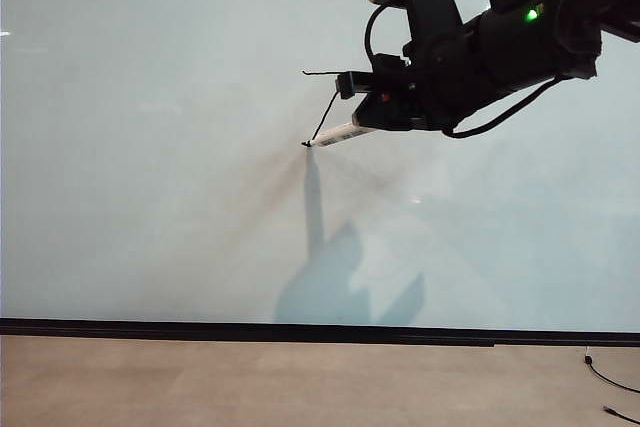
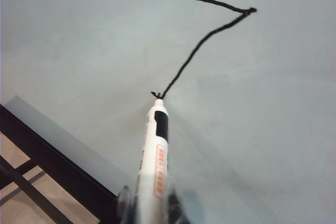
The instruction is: Pick up the pen on the shelf to the right of the whiteboard and write the letter Z.
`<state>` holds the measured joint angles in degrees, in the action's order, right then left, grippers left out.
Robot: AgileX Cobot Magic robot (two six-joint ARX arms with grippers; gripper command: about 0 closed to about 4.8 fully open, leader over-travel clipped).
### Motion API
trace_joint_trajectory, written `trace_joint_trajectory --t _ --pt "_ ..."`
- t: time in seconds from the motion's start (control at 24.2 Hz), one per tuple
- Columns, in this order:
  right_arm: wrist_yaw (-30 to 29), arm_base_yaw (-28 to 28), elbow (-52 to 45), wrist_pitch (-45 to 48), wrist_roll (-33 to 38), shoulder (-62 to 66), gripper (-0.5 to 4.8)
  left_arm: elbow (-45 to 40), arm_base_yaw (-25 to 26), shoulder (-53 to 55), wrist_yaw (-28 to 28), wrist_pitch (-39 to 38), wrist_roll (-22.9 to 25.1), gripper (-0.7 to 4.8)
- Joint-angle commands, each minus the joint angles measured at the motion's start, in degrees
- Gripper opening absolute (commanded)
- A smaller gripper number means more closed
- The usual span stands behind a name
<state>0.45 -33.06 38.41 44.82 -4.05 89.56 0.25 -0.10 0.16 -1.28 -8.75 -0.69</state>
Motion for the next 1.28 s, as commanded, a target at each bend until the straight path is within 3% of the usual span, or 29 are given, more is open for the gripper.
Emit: trace_joint_trajectory --t 0.04,0.7,1.28 --pt "3.7 0.2 -1.0 0.6 0.2 -2.0 -0.09 0.1 0.0 0.0 0.0 0.6 0.2 -0.04" --pt "10.0 0.3 -2.9 -2.2 -0.3 -5.9 -0.09 0.1 0.0 0.0 0.0 0.6 0.2 -0.05" --pt "10.3 0.6 -4.9 -2.1 -0.5 -8.3 -0.09 0.1 0.0 0.0 0.0 0.6 0.2 -0.05"
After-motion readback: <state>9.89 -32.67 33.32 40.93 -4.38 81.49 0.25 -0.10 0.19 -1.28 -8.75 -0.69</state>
